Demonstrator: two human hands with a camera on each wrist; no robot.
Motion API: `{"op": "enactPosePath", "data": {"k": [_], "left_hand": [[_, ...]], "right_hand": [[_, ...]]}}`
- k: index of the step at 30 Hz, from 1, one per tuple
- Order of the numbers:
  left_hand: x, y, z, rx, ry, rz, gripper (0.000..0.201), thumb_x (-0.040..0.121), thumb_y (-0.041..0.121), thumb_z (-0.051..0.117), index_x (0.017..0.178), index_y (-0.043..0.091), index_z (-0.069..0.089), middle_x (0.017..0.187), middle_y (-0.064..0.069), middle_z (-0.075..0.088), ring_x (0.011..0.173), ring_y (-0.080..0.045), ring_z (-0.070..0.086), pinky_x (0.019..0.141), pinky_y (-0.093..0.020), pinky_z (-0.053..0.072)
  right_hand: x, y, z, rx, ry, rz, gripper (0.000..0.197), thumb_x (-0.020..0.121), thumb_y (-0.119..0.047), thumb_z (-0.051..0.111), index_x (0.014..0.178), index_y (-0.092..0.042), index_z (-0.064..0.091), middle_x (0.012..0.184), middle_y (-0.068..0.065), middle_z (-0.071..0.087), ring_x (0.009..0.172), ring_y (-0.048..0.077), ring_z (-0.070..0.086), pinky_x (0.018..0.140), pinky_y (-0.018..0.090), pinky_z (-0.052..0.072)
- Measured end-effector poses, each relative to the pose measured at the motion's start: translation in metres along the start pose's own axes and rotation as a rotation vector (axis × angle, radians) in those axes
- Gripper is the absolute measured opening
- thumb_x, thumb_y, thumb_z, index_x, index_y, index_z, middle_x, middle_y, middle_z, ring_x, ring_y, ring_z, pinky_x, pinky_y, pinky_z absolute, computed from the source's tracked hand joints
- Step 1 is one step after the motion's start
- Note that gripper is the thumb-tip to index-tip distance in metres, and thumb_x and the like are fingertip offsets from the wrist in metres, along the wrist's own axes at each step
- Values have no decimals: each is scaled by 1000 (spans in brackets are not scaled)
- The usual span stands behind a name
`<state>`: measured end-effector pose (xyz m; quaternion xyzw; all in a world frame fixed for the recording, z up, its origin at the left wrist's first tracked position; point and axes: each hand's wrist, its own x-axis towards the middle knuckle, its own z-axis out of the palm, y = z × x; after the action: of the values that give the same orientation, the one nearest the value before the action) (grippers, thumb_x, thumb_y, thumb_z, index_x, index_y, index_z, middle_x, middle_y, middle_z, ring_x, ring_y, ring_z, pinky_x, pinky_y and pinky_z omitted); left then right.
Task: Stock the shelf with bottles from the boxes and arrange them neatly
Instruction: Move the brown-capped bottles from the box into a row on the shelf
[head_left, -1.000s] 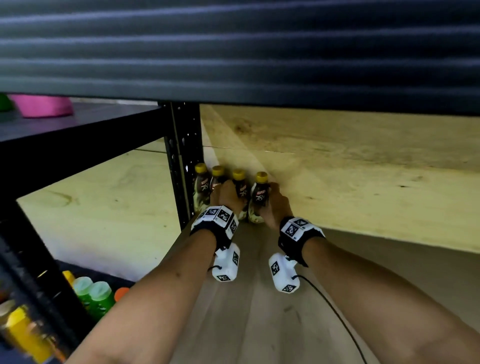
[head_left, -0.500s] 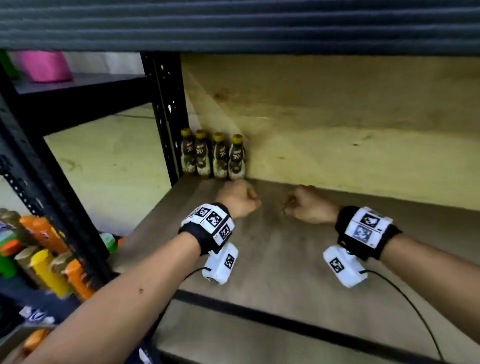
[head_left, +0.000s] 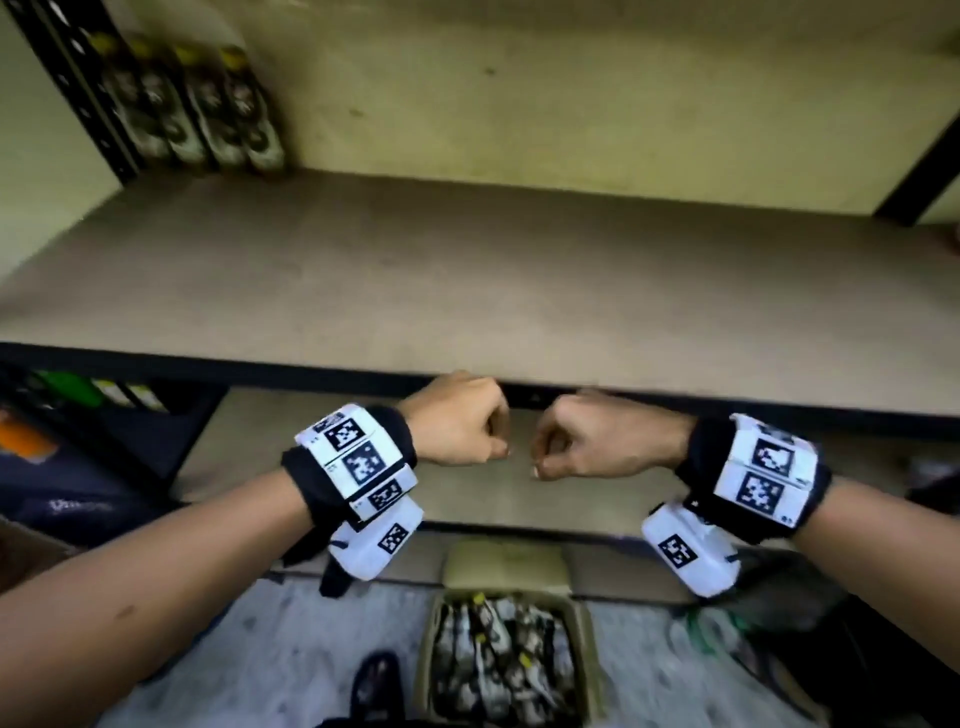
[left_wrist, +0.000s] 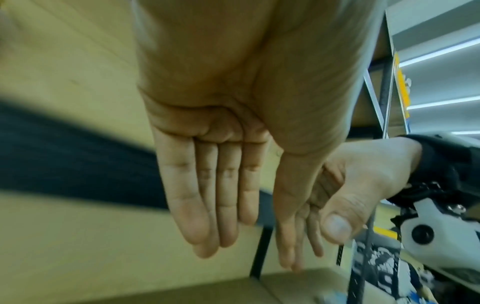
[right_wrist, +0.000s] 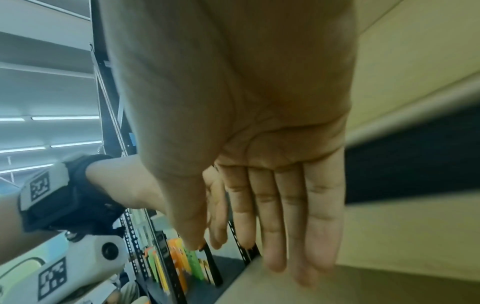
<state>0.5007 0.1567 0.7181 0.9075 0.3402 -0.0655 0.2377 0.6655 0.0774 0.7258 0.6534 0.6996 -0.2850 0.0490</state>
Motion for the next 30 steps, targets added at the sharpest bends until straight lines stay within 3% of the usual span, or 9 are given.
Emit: {"op": "enactPosePath", "data": {"k": [6,9,12,14,16,20,24,27,30], "left_hand": [[16,9,144,-53,-263,-121,34,80,38,66,110,20,63,103,-1,64,97,-21,61,74,-25,45],[16,-3,216,-86,-390,-246,31,83,35,64,109,20,60,109,-4,65,90,-19,59,73,-24,45],[10,-23,282,-179,-475,-342,30,85,32,65,111,17,63,113,-4,64,97,-20,60,82,-25,47],[5,-42,325,-238,-501,-394,25,87,29,63,108,16,65,109,-1,64,101,-19,61,87,-24,46],[0,-65,375,-247,-547,-447,20,87,26,64,104,16,67,101,0,62,98,-18,60,86,-22,45],[-2,-108,466,-243,-636,-496,6,85,16,61,83,21,62,88,-5,59,82,-24,60,69,-24,42],[18,-148,548,-462,-636,-590,13,87,15,65,97,9,71,89,-8,64,84,-24,62,70,-26,46],[54,-189,627,-613,-637,-680,14,90,7,61,101,1,67,71,-12,59,65,-24,56,61,-28,45],[93,-216,694,-710,-597,-808,23,93,4,54,110,-11,60,73,-16,57,67,-30,58,61,-32,43]], "right_hand": [[-11,76,127,236,-105,147,38,87,-39,67,117,-16,62,115,1,64,105,20,60,88,32,50],[-13,106,202,400,-192,243,32,89,-36,66,113,-15,62,111,3,63,104,23,61,81,31,47],[-20,129,284,574,-331,356,16,92,-28,64,93,-13,59,90,2,57,94,29,59,77,30,42],[-21,142,340,670,-337,477,21,91,-22,65,85,-2,61,91,13,58,93,33,60,77,29,43],[-21,151,392,730,-354,596,20,92,-15,62,88,4,65,91,17,62,80,23,59,63,18,43],[-12,169,481,881,-286,766,4,89,-19,66,90,-16,64,77,-3,53,63,10,47,53,18,39],[19,193,552,967,-245,877,13,89,-6,63,77,-10,66,64,4,57,62,24,52,57,28,42],[63,226,612,1035,-161,954,27,87,-2,63,65,-17,66,64,11,56,57,23,51,57,32,42],[112,262,668,1052,-61,1047,20,88,-4,65,71,-14,63,67,3,55,62,22,52,60,33,42]]}}
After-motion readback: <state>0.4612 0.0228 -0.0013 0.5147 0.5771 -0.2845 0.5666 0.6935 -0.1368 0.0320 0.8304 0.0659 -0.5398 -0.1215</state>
